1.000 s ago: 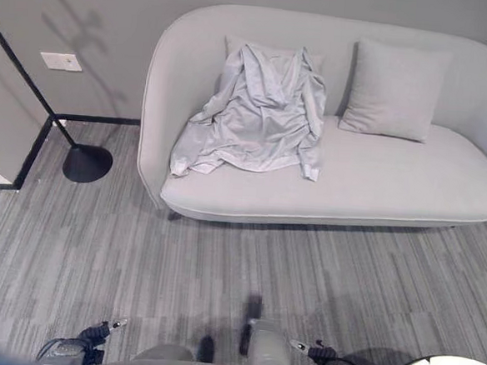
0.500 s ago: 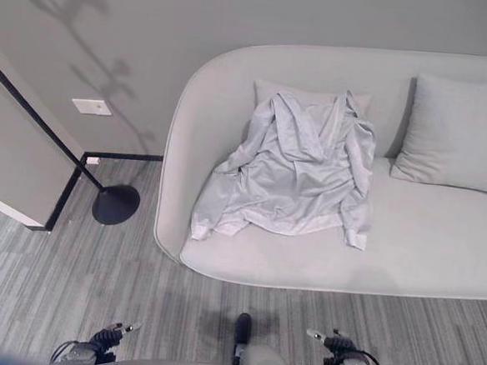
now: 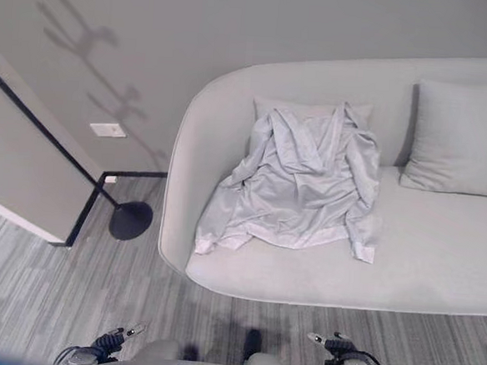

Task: Hang the clothes on the sofa on the clothes rack.

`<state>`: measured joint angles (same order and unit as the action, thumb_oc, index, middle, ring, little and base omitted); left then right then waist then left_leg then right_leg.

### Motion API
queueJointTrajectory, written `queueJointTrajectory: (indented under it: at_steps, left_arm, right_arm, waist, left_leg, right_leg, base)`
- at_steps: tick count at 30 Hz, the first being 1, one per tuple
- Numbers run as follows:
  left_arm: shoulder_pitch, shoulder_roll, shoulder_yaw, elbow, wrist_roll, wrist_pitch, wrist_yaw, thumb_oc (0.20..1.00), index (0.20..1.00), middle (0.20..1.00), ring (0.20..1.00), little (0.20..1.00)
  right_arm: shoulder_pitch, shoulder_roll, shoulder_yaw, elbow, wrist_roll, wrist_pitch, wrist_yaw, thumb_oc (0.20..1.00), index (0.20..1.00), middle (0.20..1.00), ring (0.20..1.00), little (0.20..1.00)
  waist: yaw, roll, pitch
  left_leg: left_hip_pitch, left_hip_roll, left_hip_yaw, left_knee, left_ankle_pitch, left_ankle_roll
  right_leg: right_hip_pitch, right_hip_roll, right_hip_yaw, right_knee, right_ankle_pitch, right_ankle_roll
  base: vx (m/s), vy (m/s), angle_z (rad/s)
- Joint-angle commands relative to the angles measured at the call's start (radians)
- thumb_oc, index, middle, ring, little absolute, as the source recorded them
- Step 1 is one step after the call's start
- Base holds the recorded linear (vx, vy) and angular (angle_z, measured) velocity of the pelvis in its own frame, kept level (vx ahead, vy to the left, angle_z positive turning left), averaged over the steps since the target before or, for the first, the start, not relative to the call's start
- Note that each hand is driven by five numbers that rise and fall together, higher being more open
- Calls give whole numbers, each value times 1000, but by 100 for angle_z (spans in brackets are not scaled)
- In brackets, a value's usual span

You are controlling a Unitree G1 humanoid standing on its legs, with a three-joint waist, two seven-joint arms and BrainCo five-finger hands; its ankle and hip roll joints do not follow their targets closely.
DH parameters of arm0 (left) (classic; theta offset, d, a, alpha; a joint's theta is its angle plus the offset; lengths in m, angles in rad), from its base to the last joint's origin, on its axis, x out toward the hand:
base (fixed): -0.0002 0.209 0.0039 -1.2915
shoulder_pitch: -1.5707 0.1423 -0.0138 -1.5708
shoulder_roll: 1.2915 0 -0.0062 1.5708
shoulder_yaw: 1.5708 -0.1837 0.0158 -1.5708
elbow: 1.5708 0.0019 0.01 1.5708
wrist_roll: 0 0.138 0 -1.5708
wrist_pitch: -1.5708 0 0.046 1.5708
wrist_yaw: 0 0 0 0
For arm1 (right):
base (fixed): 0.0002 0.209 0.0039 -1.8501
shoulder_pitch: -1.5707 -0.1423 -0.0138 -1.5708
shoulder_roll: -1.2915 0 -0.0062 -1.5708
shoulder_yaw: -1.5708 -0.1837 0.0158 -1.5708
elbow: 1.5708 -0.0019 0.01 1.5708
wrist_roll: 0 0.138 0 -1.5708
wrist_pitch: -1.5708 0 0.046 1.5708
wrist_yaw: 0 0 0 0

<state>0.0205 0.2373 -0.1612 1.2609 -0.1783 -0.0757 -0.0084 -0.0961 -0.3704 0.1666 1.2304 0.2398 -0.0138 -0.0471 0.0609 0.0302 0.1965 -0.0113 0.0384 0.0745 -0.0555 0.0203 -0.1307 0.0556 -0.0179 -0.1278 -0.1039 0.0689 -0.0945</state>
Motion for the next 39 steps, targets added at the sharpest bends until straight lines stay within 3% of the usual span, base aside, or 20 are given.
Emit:
queueJointTrajectory:
  at_steps: [1,7,17,19,21,22,25,28,30,32,34,35,36,39]
  left_arm:
    - [-33,38,0,-20,-7,-11,6,1000,1000,1000,1000,1000]
    - [-26,20,-6,-14,-9,-3,4,1000,1000,1000,1000,1000]
    - [-31,29,-14,-9,10,1,-2,1000,1000,1000,1000,1000]
    - [-32,32,-13,-10,9,1,-4,1000,1000,1000,1000,1000]
    - [-41,45,-9,-12,7,5,-5,1000,1000,1000,1000,1000]
    - [-58,57,-13,-12,12,7,-2,1000,1000,1000,1000,1000]
    - [-78,69,-13,-8,2,4,5,1000,1000,1000,1000,1000]
    - [-89,70,-19,-5,-6,-4,12,1000,1000,1000,1000,1000]
    - [-86,73,-14,3,-6,-6,16,1000,1000,1000,1000,1000]
    - [-80,78,-3,9,-11,-7,21,1000,1000,1000,1000,1000]
    - [-76,83,8,13,-19,-8,25,1000,1000,1000,1000,1000]
    - [-78,84,9,16,-18,-11,28,1000,1000,1000,1000,1000]
    - [-87,87,19,16,-32,-24,35,1000,1000,1000,1000,1000]
    - [-86,66,30,5,-84,-26,47,1000,1000,1000,1000,1000]
  right_arm:
    - [-4,-31,4,4,-6,-14,-23,1000,1000,1000,1000,1000]
    - [30,-10,9,16,-23,-7,-22,1000,1000,1000,1000,1000]
    - [47,22,23,18,-29,-7,-13,1000,1000,1000,1000,1000]
    - [48,25,25,15,-30,-7,-9,1000,1000,1000,1000,1000]
    - [35,31,30,3,-33,-6,-2,1000,1000,1000,1000,1000]
    - [24,36,32,-6,-27,-8,-2,1000,1000,1000,1000,1000]
    - [20,47,25,-18,-16,-12,-3,1000,1000,1000,1000,1000]
    - [17,49,12,-18,-9,-11,-4,1000,1000,1000,1000,1000]
    - [16,53,7,-26,-11,-9,-1,1000,1000,1000,1000,1000]
    - [22,56,3,-33,-14,-7,-2,1000,1000,1000,1000,1000]
    - [27,58,7,-33,-22,-3,-1,1000,1000,1000,1000,1000]
    - [29,60,6,-33,-21,-3,-1,1000,1000,1000,1000,1000]
    - [27,59,9,-28,-18,-10,-1,1000,1000,1000,1000,1000]
    - [21,43,14,-18,-17,-14,-13,1000,1000,1000,1000,1000]
  waist:
    - [15,3,10]
    - [4,22,-15]
    - [-2,-7,-47]
    - [0,-8,-48]
    - [2,-5,-28]
    - [-5,-3,-8]
    - [-7,-4,0]
    - [-7,-11,-6]
    - [-6,-25,-6]
    - [-9,-38,-4]
    - [-14,-56,-5]
    - [-20,-61,-6]
    - [-17,-78,-8]
    - [-21,-58,-7]
  left_leg:
    - [-86,-39,-19,140,34,52]
    - [8,-69,-49,27,40,80]
    - [62,-84,-56,-32,17,110]
    - [61,-87,-59,-32,11,117]
    - [61,-84,-56,-32,9,133]
    - [58,-80,-71,-32,9,137]
    - [48,-53,-109,-32,8,131]
    - [31,-11,-145,-24,-4,111]
    - [40,20,-157,-23,-22,92]
    - [65,47,-161,-28,-39,73]
    - [95,77,-156,-32,-53,48]
    - [102,85,-164,-32,-60,38]
    - [113,124,-171,-32,-61,8]
    - [95,200,-172,-32,-3,-22]
  right_leg:
    - [40,-44,-99,17,-48,195]
    - [60,-17,-77,17,-59,179]
    - [60,-21,-54,19,-53,195]
    - [49,-25,-51,52,-61,197]
    - [-17,-34,-41,204,-86,204]
    - [-73,-43,-28,306,-95,224]
    - [-113,-95,1,325,-74,222]
    - [-114,-190,46,240,-8,225]
    - [-136,-262,57,182,76,252]
    - [-148,-302,47,120,139,284]
    - [-178,-311,21,81,179,315]
    - [-161,-303,25,55,155,319]
    - [-149,-277,37,61,118,333]
    - [-147,-226,3,103,58,305]
  base:
    - [70,64,-19]
    - [81,80,0]
    - [54,89,-2]
    - [-3,65,-1]
    - [-60,88,-9]
    - [-67,34,-18]
    - [10,-128,10]
    - [89,-250,39]
    - [139,-337,43]
    - [193,-399,-3]
    - [197,-437,-21]
    - [250,-671,12]
    - [233,-695,48]
    - [143,-572,35]
